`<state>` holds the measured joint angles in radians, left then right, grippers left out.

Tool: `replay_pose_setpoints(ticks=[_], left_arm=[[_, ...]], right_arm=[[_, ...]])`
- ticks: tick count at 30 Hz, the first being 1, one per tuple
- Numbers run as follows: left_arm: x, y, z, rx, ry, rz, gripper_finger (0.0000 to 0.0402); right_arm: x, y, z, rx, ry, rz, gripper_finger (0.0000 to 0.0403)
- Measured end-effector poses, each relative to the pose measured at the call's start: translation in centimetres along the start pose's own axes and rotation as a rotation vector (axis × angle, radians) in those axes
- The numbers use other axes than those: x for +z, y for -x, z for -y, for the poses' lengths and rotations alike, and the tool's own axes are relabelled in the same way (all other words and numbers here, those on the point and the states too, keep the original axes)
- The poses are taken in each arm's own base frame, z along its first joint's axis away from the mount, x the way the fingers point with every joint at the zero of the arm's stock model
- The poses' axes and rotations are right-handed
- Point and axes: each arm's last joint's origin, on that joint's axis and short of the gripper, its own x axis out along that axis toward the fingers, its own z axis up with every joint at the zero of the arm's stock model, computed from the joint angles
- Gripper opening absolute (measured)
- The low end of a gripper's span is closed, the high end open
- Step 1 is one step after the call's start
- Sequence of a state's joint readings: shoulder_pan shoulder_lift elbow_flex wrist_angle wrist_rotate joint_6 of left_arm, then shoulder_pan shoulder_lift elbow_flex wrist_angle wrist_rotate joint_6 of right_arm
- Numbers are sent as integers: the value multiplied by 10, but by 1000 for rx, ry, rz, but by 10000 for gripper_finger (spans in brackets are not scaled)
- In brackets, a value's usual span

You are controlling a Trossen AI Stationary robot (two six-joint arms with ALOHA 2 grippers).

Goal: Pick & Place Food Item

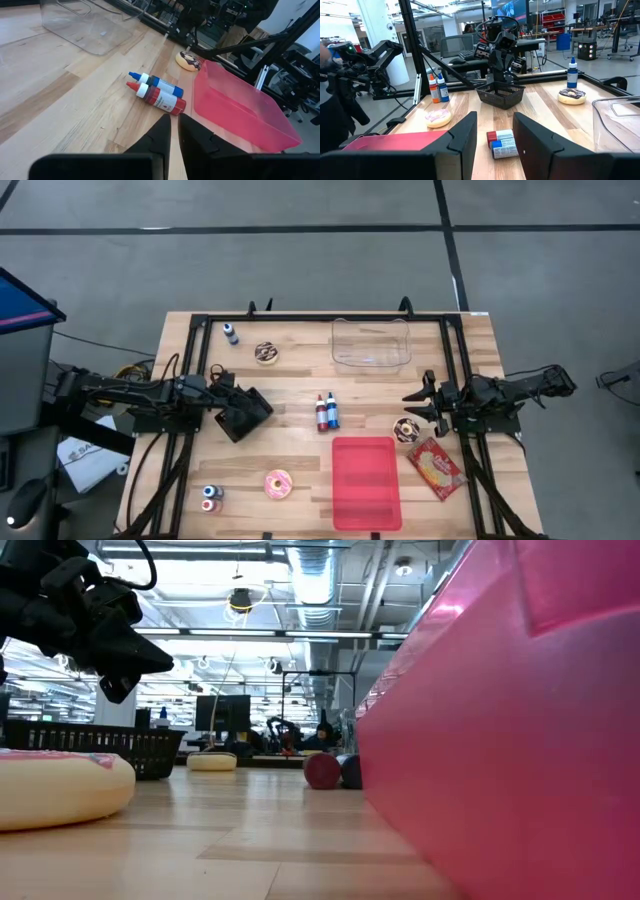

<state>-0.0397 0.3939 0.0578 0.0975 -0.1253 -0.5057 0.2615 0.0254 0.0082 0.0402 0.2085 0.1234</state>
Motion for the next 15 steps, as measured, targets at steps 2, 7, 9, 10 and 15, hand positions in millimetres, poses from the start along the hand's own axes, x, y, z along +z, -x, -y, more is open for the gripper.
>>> replay_pose_setpoints(ticks=[2,7,9,10,15], left_arm=[[0,0,0,0,0,0,30],[0,0,0,0,0,1,30],[1,0,1,-8,22,15,30],[4,0,2,-22,69,38,30],[24,4,11,-141,466,245,30]], right_arm=[[0,0,0,0,0,1,120],[0,0,0,0,0,1,120],[0,0,0,0,-1,1,120],[0,0,0,0,0,0,120],[0,0,1,-10,64,2,120]])
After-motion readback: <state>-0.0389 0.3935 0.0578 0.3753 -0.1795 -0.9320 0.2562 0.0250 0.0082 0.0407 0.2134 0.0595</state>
